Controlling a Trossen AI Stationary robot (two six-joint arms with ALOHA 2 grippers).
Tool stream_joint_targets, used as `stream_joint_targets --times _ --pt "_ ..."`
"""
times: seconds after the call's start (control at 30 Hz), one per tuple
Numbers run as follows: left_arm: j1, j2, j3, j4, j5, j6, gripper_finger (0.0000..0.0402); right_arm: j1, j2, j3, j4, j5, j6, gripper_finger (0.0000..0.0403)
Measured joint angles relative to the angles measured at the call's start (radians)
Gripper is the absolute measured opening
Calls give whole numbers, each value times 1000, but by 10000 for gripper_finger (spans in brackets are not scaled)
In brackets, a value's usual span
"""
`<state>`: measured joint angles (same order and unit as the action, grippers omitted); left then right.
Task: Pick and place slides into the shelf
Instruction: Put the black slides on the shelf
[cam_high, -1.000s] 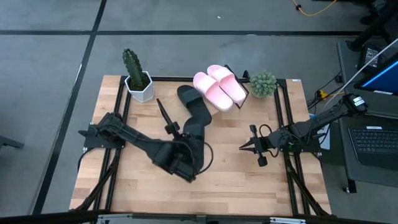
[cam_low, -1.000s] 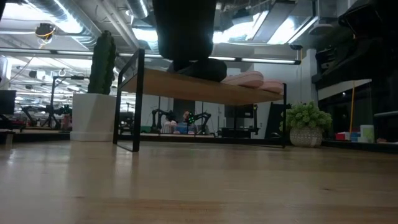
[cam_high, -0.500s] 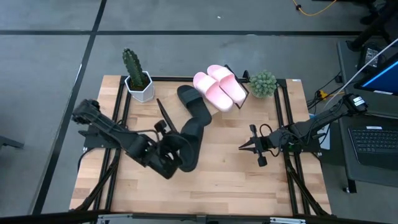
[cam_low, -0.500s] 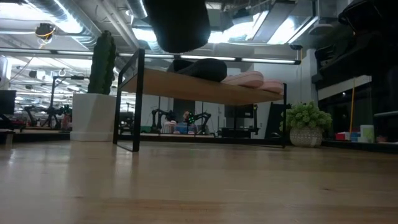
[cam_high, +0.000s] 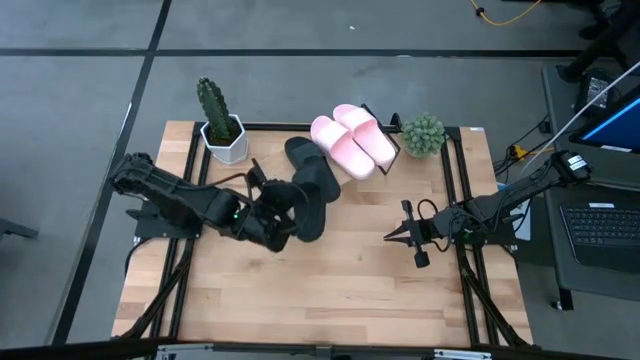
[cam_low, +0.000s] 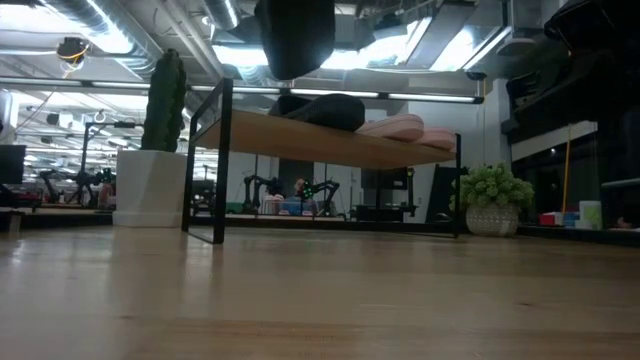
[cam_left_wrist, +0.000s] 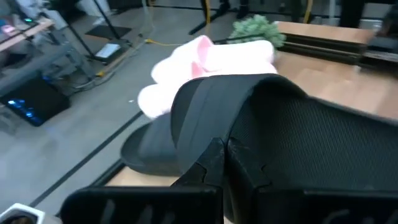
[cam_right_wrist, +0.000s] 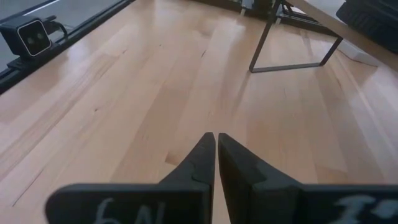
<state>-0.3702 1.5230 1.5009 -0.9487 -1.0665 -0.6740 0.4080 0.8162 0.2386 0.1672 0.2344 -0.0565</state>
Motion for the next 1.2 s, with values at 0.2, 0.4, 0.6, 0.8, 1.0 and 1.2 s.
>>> stream_joint_targets --times 0.2,0.4,0.6,0.8,1.0,1.2 --pt "43 0 0 -3 -37 5 0 0 0 0 -3 0 -10 23" --pt "78 0 0 -19 -41 -1 0 0 0 0 -6 0 -27 23" --pt "107 0 4 -132 -35 -65 0 0 0 0 -16 0 -28 23" --pt "126 3 85 -311 21 -184 0 0 0 0 -16 0 -34 23" --pt "136 17 160 -399 27 -210 0 0 0 0 -14 0 -50 23" --pt "189 76 208 -573 93 -266 0 0 -1 0 1 1 -51 23"
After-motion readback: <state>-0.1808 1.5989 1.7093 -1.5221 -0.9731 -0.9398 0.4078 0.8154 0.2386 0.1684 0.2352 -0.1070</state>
